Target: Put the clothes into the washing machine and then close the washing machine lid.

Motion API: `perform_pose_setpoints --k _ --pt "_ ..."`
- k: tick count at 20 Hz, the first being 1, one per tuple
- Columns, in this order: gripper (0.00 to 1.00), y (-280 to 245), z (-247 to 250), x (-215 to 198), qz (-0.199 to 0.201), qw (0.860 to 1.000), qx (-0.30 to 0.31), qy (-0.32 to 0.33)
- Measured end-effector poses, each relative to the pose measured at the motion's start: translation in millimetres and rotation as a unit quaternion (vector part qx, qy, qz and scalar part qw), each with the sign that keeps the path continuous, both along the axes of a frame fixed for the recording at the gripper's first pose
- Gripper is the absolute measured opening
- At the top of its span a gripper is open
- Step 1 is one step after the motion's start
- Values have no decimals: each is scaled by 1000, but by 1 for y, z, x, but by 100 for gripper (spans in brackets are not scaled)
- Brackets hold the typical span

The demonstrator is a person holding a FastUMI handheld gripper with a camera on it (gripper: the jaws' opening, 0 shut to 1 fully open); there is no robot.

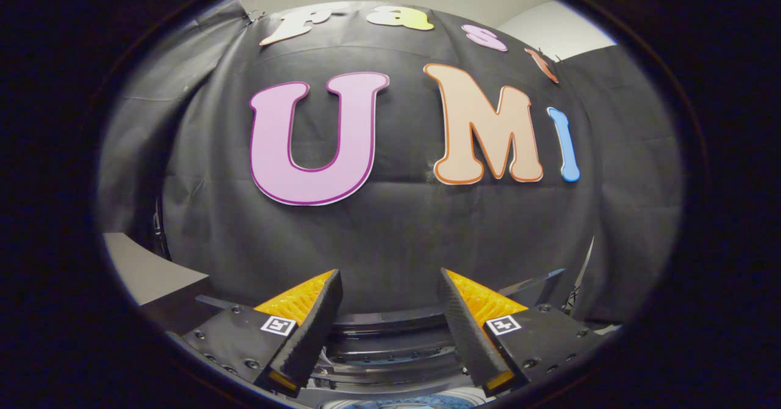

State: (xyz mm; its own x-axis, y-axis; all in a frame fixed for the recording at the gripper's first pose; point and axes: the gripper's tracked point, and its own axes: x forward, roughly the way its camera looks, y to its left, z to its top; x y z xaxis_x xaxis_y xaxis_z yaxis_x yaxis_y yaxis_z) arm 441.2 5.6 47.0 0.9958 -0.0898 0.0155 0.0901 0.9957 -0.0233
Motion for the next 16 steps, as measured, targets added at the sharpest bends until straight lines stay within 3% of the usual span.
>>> perform_pose_setpoints --k 16 --pt "97 -2 -5 -22 -4 1000 -5 6"
